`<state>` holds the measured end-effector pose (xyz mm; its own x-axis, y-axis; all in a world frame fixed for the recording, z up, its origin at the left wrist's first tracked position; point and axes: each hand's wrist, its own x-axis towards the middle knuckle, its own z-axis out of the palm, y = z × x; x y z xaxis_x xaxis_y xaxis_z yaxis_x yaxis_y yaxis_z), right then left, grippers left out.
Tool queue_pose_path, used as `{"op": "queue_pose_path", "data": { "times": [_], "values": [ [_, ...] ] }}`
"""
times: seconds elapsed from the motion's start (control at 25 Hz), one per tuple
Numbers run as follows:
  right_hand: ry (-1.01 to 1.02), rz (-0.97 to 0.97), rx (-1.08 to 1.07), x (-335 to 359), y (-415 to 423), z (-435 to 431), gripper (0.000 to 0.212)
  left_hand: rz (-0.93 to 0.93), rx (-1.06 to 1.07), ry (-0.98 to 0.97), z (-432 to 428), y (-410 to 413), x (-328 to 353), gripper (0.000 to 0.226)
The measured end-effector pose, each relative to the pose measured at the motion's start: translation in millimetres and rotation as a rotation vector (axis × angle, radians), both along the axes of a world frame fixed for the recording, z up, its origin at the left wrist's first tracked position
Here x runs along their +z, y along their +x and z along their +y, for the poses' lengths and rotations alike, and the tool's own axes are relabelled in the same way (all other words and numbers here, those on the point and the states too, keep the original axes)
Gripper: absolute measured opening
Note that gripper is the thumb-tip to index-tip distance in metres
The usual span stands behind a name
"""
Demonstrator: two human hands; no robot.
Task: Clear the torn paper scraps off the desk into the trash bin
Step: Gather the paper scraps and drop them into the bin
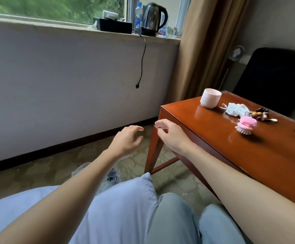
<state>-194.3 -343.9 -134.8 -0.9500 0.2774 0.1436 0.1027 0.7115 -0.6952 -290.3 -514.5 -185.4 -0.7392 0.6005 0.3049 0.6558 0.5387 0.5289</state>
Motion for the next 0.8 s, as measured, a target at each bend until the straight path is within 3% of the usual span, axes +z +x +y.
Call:
{"op": "queue_pose_path", "data": {
  "times": [0.4, 0.8],
  "values": [
    [0.203, 0.009, -0.218, 60, 106, 70, 0.038, 0.153, -0.166, 0.034, 80, 70, 69, 0.036],
    [0.239, -0.052, -0.423, 59, 180, 165, 0.039, 0.202, -0.368, -0.019, 192, 120, 84, 0.039]
  ]
}}
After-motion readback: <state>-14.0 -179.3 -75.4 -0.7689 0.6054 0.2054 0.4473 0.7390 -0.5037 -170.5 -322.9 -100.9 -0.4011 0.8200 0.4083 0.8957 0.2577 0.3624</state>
